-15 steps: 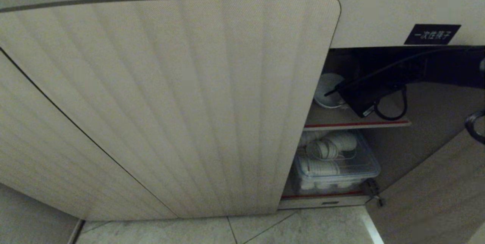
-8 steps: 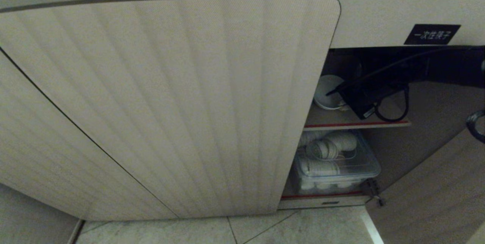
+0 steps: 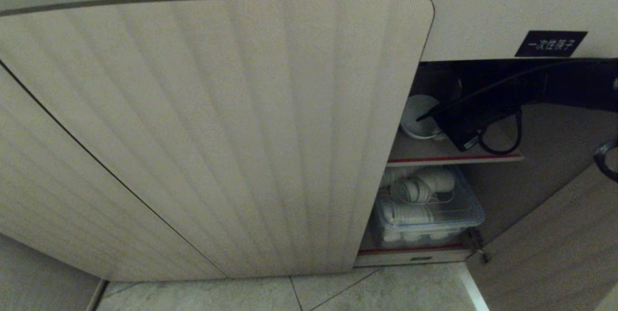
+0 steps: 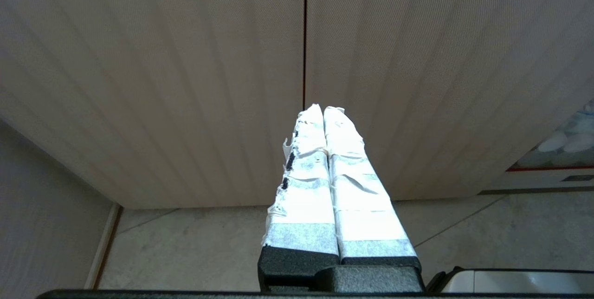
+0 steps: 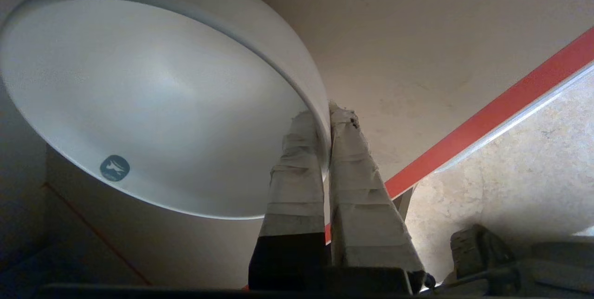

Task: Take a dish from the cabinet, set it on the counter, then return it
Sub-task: Put it back into the cabinet

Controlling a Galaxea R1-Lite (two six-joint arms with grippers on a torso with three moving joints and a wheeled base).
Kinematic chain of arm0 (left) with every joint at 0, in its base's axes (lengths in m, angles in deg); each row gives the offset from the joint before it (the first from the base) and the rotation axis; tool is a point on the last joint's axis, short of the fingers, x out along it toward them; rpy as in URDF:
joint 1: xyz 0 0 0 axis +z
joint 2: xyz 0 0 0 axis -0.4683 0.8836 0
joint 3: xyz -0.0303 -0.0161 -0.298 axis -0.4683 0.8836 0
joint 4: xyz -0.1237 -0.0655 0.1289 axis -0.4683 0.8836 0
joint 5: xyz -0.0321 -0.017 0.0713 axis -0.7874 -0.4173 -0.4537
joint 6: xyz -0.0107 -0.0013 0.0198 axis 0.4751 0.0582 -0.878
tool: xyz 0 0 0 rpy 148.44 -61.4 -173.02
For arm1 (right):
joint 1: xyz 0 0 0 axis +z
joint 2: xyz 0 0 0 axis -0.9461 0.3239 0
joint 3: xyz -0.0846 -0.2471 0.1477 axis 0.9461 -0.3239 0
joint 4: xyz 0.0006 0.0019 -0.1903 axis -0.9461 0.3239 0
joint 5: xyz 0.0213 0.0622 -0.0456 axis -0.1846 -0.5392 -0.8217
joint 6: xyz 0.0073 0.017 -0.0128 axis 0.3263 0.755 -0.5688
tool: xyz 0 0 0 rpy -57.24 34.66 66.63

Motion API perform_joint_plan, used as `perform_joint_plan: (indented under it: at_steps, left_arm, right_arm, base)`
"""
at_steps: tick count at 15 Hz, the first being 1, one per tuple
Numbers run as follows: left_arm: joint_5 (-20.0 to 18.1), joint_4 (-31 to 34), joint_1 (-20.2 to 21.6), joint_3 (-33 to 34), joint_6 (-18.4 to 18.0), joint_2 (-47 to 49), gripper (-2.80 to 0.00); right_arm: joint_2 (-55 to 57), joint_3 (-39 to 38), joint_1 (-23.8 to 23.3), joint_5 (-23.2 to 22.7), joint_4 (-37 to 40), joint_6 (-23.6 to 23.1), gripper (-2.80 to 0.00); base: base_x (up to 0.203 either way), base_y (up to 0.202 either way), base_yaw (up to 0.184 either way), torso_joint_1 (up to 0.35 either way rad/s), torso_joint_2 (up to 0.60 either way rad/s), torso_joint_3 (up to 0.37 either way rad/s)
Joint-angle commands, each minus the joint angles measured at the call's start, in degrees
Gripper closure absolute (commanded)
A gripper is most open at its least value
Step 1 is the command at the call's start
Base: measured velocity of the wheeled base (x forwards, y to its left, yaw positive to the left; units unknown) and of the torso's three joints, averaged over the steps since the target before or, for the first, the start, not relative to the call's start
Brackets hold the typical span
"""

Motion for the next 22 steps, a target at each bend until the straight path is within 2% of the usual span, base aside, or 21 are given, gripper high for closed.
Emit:
perform_joint_plan:
  at_steps: [1, 10, 12, 15, 17, 22]
  left_arm:
    - [0.0, 0.0, 0.0, 0.0, 0.0, 0.0, 0.00]
    - [0.0, 0.0, 0.0, 0.0, 0.0, 0.0, 0.00]
    - [0.1, 0.0, 0.0, 0.0, 0.0, 0.0, 0.00]
    - [0.0, 0.0, 0.0, 0.0, 0.0, 0.0, 0.00]
    - [0.0, 0.0, 0.0, 0.0, 0.0, 0.0, 0.00]
    - [0.0, 0.0, 0.0, 0.0, 0.0, 0.0, 0.00]
  right_arm:
    - [0.1, 0.0, 0.1, 0.1, -0.1, 0.3, -2.80]
    - [0.3, 0.0, 0.1, 0.8, -1.3, 0.1, -2.80]
    - [0.3, 0.0, 0.2, 2.2, -1.8, -0.6, -2.80]
    - [0.3, 0.0, 0.3, 2.6, -1.7, -3.1, -2.80]
    - [0.3, -0.1, 0.4, 5.1, -1.6, -5.9, -2.80]
    - [0.3, -0.1, 0.5, 8.0, -1.7, -12.6, -2.80]
  base:
    - [0.000, 0.000, 0.000, 0.000, 0.00, 0.000]
    - [0.000, 0.000, 0.000, 0.000, 0.00, 0.000]
    - [0.000, 0.000, 0.000, 0.000, 0.00, 0.000]
    - [0.000, 0.000, 0.000, 0.000, 0.00, 0.000]
    - [0.000, 0.000, 0.000, 0.000, 0.00, 0.000]
    - [0.000, 0.000, 0.000, 0.000, 0.00, 0.000]
